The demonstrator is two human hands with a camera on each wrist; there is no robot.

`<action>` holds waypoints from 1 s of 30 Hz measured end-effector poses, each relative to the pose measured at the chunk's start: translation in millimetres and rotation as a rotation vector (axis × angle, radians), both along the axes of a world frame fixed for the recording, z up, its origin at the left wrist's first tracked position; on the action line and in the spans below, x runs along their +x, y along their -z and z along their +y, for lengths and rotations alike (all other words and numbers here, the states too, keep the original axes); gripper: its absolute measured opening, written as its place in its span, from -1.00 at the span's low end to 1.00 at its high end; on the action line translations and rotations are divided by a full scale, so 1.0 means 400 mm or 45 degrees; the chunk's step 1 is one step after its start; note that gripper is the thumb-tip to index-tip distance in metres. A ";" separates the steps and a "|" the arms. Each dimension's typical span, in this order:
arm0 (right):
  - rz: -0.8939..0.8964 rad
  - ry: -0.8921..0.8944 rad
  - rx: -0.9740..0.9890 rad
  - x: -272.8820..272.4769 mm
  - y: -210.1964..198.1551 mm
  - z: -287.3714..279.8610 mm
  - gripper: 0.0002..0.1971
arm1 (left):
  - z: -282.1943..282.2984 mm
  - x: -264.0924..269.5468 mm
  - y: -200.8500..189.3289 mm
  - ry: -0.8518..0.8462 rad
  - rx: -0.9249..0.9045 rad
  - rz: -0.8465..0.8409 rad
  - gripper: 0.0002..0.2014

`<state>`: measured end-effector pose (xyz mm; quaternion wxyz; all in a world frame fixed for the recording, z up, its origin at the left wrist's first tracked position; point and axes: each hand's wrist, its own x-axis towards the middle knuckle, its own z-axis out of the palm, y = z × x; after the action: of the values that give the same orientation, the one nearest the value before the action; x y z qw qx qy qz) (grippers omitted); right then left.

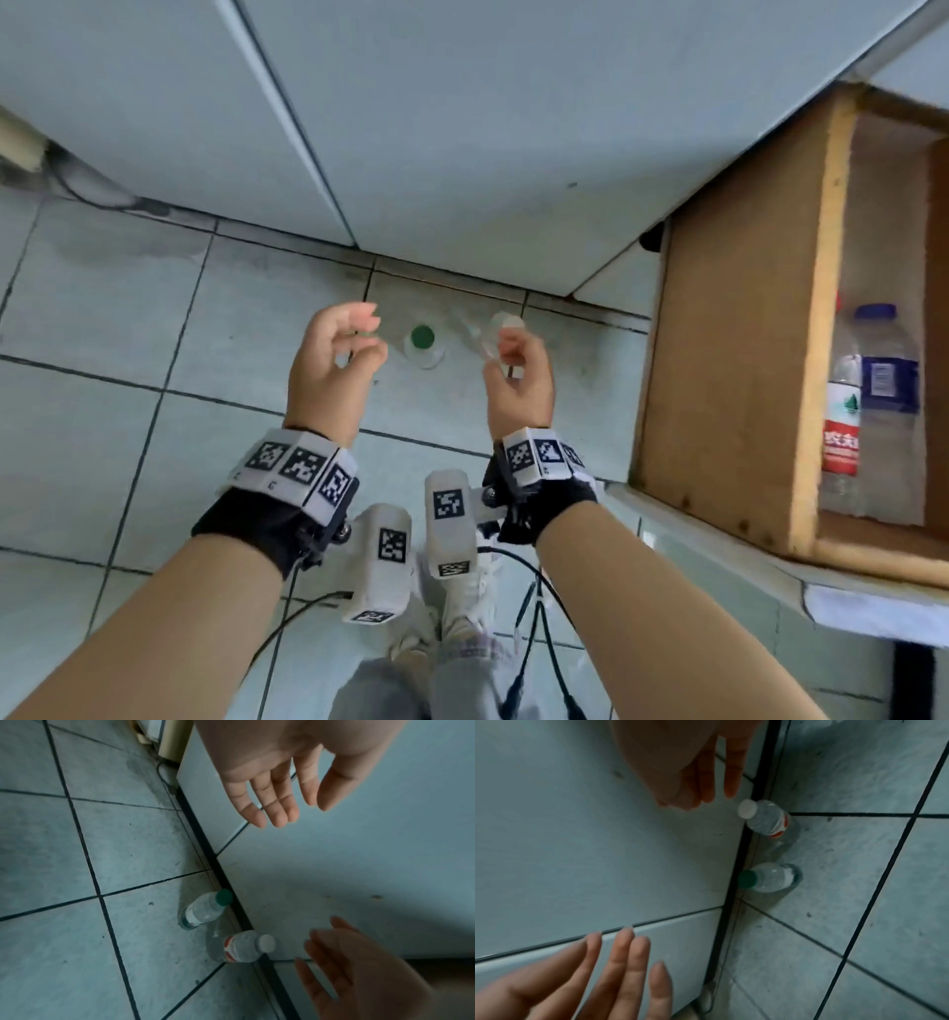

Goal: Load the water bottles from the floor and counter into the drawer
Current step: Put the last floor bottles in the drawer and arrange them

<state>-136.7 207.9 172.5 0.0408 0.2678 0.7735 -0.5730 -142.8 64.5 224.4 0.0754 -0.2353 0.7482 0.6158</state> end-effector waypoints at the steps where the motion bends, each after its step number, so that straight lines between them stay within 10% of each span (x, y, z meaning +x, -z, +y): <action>1: -0.034 0.042 0.017 0.001 0.066 0.010 -0.61 | -0.003 -0.005 0.065 -0.011 0.008 -0.012 -0.67; 10: -0.311 -0.083 0.243 -0.085 0.493 0.149 -0.02 | 0.001 -0.077 0.533 0.297 -0.082 -0.392 -0.04; 15: -0.291 -0.276 0.095 -0.163 0.532 0.160 -0.18 | 0.034 -0.102 0.613 0.339 -0.108 -0.262 -0.17; 23: -0.456 -0.309 0.115 -0.101 0.442 0.132 -0.23 | 0.046 -0.045 0.533 0.321 -0.215 -0.301 -0.35; 30: -0.462 -0.218 0.058 0.058 0.166 0.105 -0.26 | -0.017 0.071 0.242 0.276 -0.085 -0.426 -0.29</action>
<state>-113.4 250.0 106.1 0.2219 0.3008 0.7862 -0.4921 -114.3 57.5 127.5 0.2566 -0.2548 0.7661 0.5313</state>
